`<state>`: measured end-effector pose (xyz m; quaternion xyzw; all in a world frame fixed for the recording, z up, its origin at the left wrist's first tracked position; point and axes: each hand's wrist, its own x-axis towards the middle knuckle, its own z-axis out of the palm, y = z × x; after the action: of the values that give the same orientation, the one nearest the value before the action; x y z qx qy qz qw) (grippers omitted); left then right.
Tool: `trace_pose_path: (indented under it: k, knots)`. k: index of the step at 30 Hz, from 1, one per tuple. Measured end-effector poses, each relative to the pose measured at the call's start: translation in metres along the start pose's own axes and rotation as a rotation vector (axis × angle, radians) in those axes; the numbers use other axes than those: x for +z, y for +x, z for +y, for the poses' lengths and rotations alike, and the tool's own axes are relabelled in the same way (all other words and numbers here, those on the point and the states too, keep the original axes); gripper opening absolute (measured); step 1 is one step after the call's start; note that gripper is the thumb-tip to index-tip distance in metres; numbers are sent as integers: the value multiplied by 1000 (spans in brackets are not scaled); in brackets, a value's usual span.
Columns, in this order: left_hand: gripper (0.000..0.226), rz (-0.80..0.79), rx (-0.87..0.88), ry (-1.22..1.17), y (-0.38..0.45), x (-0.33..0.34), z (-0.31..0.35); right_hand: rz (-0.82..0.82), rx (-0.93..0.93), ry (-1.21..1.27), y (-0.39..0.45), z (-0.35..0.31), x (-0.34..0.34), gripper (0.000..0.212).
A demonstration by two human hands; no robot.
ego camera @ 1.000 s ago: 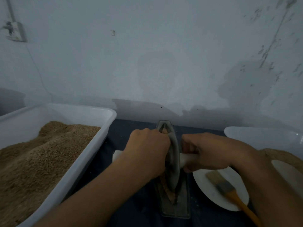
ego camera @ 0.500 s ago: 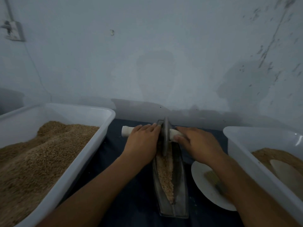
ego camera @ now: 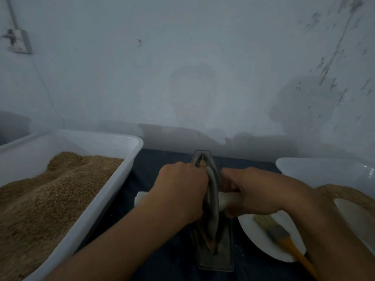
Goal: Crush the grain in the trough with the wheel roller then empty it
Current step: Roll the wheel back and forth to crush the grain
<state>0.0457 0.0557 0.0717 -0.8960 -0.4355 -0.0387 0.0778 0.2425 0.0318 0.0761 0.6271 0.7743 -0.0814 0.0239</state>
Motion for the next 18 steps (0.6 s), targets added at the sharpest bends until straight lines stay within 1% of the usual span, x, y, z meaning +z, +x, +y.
trace_pose_path:
  k: [2,5,9,11,12,13,15,16,18]
  knots:
    - [40,-6,-1,-2,-3,-2,-1,8,-3,-14,-1,-4,-1,40]
    - [40,-36,-9,-37,-3,-2,-4,14,6,55,1,-3,-1,39]
    - [36,-21,-26,-63,11,12,-9,11,19,133,6,5,4,24]
    - [28,7,-39,-68,20,22,-12,37,39,117,12,11,9,16]
    - [21,29,-45,-69,25,26,-13,66,65,97,17,15,13,15]
    - [14,56,-49,-65,29,32,-14,100,98,79,22,19,17,20]
    - [10,120,-49,-36,39,45,-17,192,140,62,33,27,27,26]
    - [13,157,-50,-28,43,52,-18,252,137,48,37,29,31,27]
    - [26,224,-44,-63,51,64,-23,375,115,4,45,32,40,30]
